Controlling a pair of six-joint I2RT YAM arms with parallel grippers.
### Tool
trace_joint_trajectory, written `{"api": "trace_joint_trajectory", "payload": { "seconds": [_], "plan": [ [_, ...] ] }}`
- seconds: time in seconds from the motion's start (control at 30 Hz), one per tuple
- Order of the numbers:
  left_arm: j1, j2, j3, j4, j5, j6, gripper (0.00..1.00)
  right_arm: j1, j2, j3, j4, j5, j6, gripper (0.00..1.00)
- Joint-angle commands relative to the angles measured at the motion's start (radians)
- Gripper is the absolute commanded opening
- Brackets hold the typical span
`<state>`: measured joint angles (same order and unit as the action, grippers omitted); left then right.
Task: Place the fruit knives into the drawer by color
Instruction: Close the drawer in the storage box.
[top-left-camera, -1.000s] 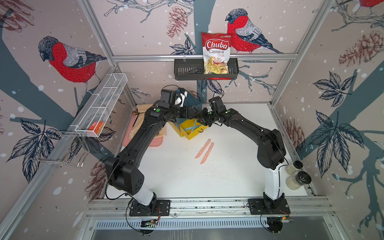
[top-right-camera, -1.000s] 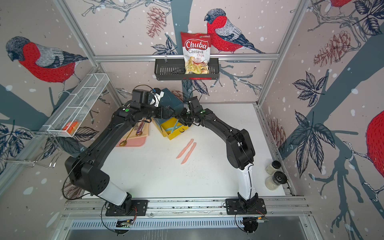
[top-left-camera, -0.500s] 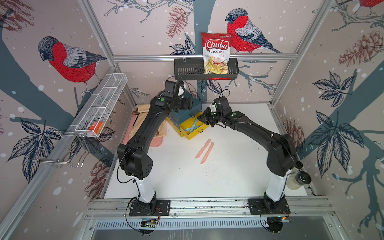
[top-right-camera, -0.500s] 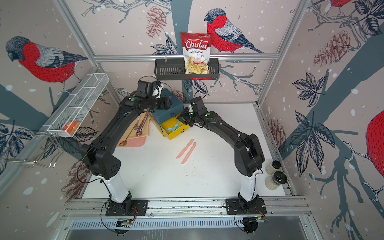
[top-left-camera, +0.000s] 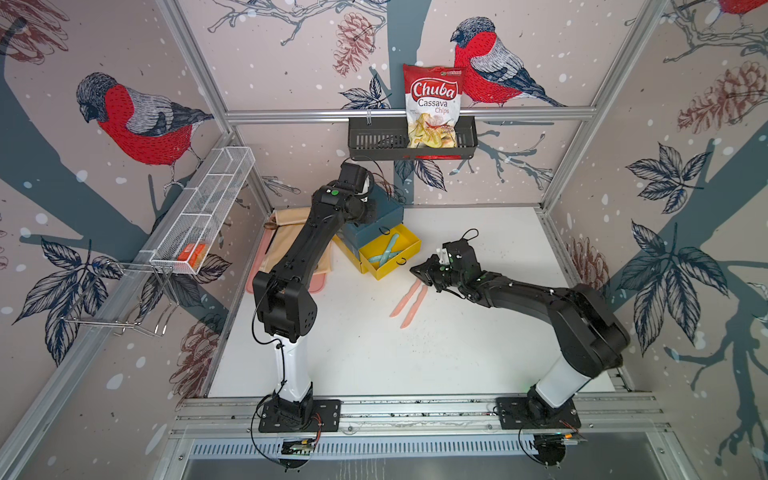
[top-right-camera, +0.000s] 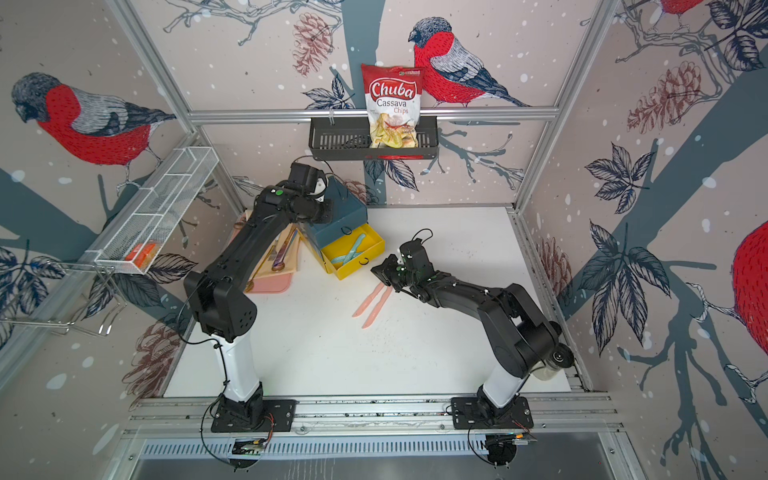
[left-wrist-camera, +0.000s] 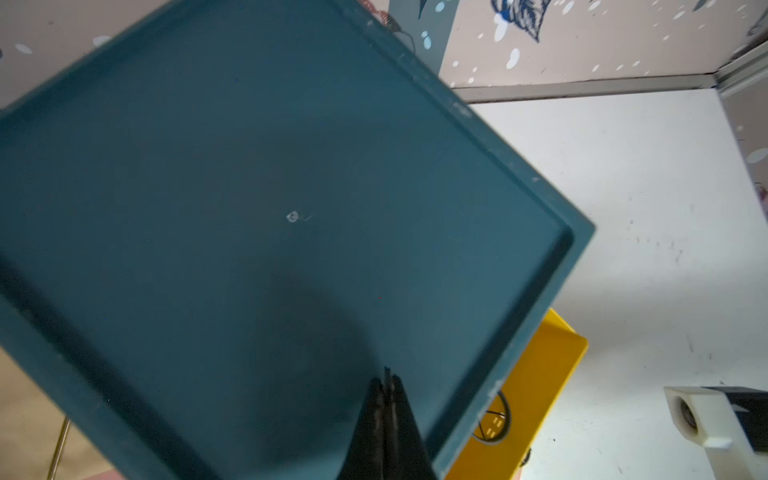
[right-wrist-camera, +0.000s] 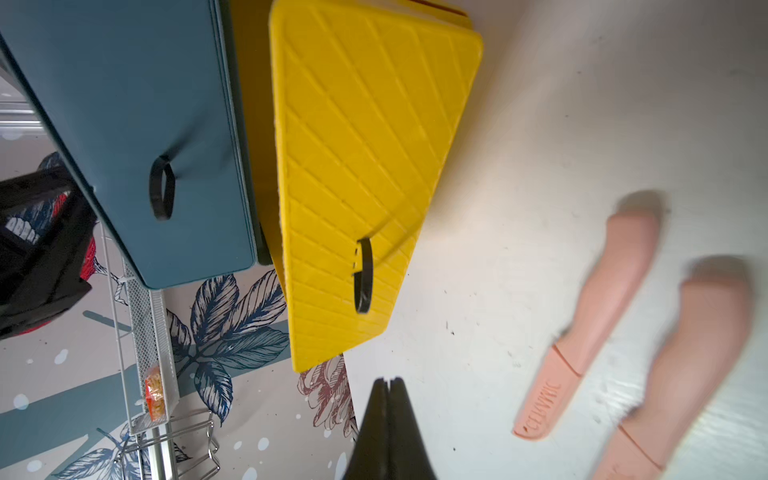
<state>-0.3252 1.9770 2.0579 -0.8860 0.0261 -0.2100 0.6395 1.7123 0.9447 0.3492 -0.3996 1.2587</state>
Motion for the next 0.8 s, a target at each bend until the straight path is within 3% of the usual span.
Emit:
{"api": "trace_joint_trajectory", "payload": {
  "seconds": [0.0,0.3,0.77],
  "plan": [
    [0.007,0.019,-0.014,-0.026,-0.017,0.007,0.00,-0.002,0.059,0.051,0.129,-0.024,0.000,0.00],
    [0.023,0.063,-0.033,-0.018,0.027,0.002,0.00,-0.018,0.288,0.249,0.158,-0.091,-0.008,0.00],
    [0.041,0.081,-0.065,0.009,0.106,-0.013,0.00,-0.020,0.524,0.524,0.249,-0.149,0.048,0.00]
  ]
}}
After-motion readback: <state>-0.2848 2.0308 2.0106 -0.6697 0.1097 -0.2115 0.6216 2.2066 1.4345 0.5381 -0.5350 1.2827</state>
